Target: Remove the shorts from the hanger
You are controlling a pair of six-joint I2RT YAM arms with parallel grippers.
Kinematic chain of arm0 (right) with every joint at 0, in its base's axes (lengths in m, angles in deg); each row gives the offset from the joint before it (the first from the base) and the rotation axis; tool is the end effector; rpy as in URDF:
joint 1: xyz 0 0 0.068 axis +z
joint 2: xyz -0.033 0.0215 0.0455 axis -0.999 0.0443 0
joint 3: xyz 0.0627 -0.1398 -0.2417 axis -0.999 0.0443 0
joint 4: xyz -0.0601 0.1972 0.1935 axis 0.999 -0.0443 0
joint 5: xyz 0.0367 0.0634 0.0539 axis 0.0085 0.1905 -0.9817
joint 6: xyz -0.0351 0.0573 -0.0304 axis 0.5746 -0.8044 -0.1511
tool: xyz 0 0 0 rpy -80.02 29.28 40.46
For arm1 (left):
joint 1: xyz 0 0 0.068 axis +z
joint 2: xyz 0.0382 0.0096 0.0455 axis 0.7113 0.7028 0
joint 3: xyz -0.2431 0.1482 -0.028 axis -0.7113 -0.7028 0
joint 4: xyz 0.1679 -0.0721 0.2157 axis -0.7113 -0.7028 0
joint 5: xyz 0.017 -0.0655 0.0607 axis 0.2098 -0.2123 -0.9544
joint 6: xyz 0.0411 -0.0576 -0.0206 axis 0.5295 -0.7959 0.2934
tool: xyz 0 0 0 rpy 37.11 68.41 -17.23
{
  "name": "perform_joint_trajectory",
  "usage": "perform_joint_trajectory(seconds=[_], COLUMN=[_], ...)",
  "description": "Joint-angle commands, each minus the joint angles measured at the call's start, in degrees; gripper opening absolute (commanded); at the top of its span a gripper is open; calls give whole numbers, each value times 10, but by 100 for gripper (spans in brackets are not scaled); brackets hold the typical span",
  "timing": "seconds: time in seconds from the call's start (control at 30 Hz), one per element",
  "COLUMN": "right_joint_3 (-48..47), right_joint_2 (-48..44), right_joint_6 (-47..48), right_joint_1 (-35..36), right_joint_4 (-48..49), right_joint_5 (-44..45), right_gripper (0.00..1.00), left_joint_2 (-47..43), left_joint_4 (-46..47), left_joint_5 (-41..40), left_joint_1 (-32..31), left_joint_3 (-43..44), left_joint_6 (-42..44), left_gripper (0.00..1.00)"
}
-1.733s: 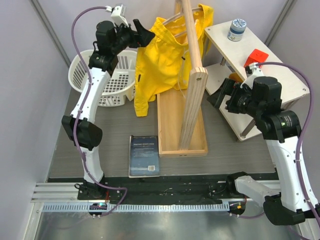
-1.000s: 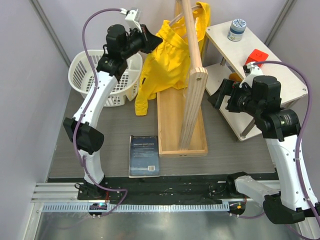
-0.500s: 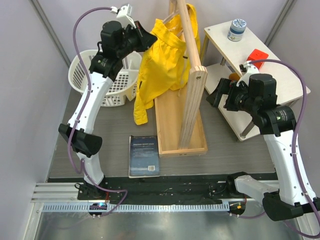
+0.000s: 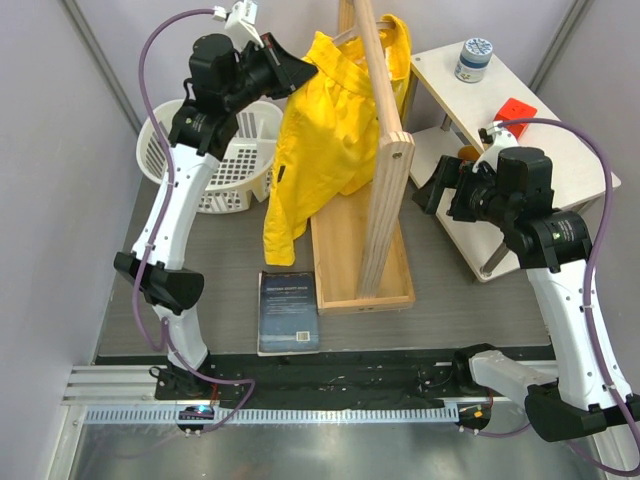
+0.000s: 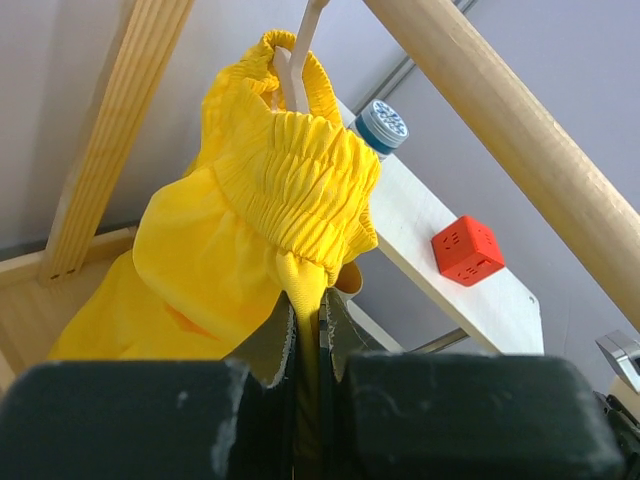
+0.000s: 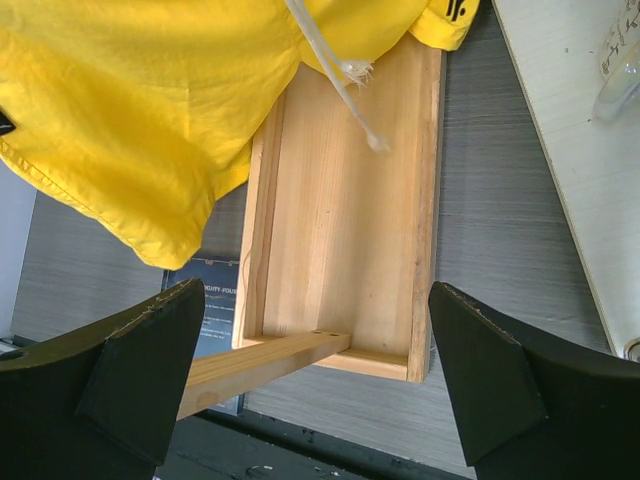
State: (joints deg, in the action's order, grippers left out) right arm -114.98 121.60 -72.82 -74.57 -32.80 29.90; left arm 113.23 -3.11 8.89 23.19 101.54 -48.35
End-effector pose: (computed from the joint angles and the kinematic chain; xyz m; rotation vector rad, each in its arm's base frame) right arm 0.2127 0.0571 0.4623 0.0324 2.0974 0.4803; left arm 0.4041 -0.1867 0.5612 0.0606 1.6319 -1.0827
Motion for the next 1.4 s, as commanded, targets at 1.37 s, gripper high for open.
perform_joint_trajectory(seconds=[1.37], right_joint_3=[-1], right_joint_2=[31], right_joint_6=[-39], right_joint_1=[-1], right_joint_4=[65], right_joint_5=[-42], right_gripper=[100], left_joint_2=[-255], left_joint_4=[-111], left_joint_5=[-121], left_joint_1=[12], left_joint_3=[-118], left_joint_6=[84], left_gripper=[0])
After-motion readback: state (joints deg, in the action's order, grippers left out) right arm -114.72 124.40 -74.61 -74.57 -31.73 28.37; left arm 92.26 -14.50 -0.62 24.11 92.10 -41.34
